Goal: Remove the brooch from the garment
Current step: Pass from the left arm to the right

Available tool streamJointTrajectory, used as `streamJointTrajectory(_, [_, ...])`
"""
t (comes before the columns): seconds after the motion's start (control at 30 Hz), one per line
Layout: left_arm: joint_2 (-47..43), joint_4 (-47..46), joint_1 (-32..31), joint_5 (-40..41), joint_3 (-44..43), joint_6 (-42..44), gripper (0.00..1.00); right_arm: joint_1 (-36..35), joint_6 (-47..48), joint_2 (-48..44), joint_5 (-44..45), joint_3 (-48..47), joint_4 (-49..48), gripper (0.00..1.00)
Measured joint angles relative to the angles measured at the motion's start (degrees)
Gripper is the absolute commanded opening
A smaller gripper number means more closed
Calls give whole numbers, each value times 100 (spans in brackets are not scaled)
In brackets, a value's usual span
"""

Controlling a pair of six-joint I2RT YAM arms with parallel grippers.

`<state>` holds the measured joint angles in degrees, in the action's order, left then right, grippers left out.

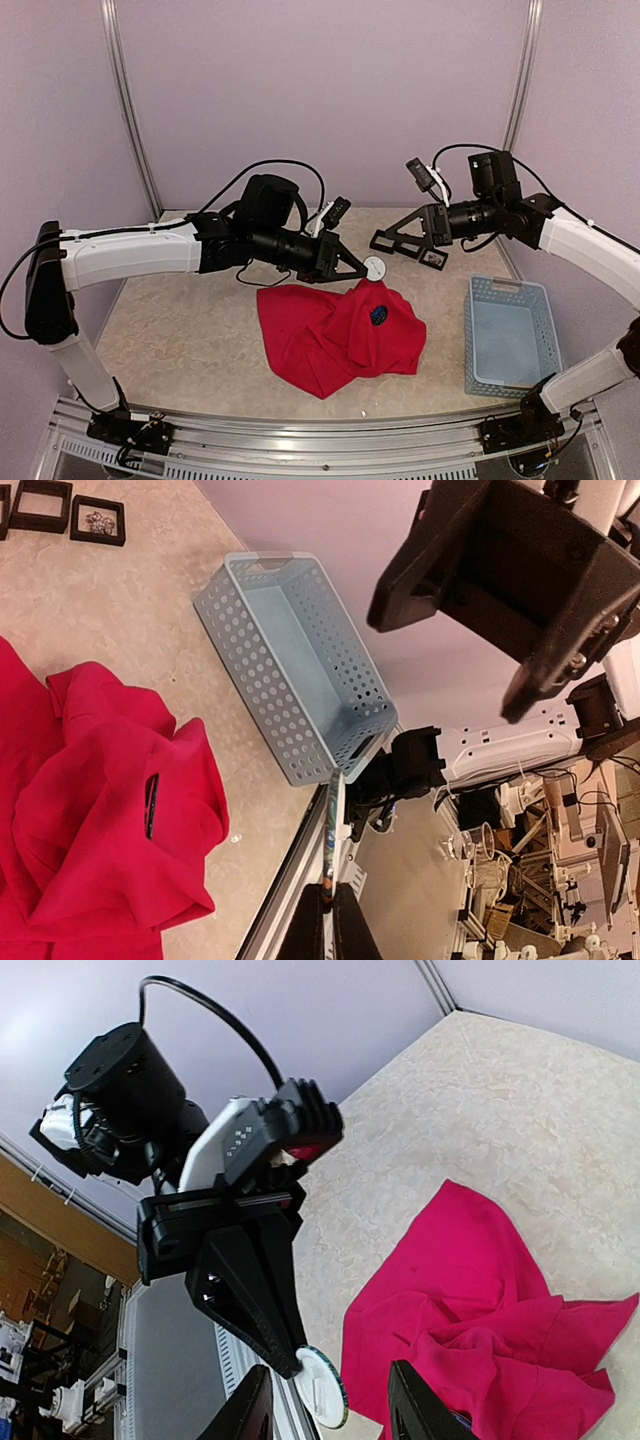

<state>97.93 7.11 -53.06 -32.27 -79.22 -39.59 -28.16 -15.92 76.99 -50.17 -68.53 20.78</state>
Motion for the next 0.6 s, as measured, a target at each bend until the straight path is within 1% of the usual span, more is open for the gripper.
streamJointTrajectory(0.17, [0,26,11,-76,0,0,0,0,175,-70,-334,-17,116,50])
streamJointTrajectory(0.23, [0,20,15,-109,0,2,0,0,278,-66,-444,-17,269,50])
streamJointTrajectory(0.4, [0,-15,15,-238,0,42,0,0,595,142,-761,-22,710,45])
streamJointTrajectory(0.6, [0,-28,-15,-339,-22,127,0,0,767,398,-962,-22,1016,33])
